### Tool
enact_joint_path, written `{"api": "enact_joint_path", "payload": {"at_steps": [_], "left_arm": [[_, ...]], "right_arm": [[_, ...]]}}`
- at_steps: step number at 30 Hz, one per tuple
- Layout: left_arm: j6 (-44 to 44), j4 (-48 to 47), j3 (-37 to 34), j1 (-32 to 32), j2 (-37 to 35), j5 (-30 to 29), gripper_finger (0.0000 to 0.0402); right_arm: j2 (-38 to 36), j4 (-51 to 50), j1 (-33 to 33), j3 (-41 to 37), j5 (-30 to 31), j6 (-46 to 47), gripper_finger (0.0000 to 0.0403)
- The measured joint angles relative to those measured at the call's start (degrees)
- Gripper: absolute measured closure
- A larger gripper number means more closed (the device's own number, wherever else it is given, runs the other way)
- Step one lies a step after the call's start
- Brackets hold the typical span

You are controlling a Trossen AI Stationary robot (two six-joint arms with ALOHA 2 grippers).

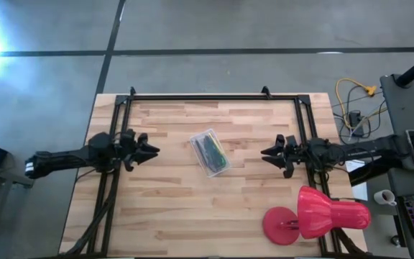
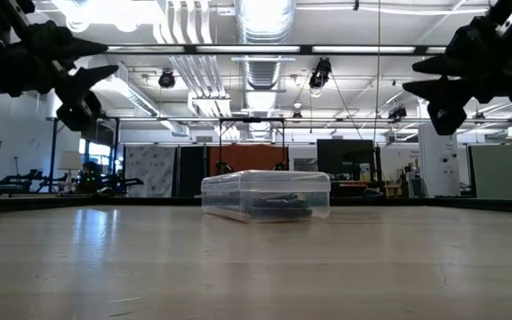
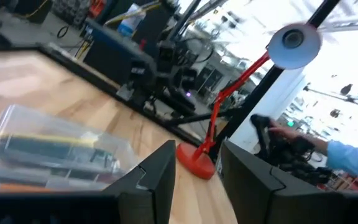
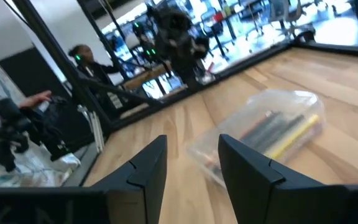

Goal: Pick & place school supplies into a supply box
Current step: Return to Home Position

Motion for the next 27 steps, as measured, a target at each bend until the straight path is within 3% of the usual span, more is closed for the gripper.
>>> {"api": "enact_joint_path", "payload": {"at_steps": [8, 16, 27], "left_arm": [[0.0, -0.2, 0.0, 0.0, -5.6, 0.0, 0.0288], [0.0, -0.2, 0.0, 0.0, -6.2, 0.0, 0.0288], [0.0, -0.4, 0.0, 0.0, -2.1, 0.0, 0.0288]], "right_arm": [[-14.1, -16.1, 0.0, 0.0, 0.0, 0.0, 0.0266], [-24.2, -22.4, 0.0, 0.0, 0.0, 0.0, 0.0266], [-24.3, -22.4, 0.0, 0.0, 0.0, 0.0, 0.0266]]}}
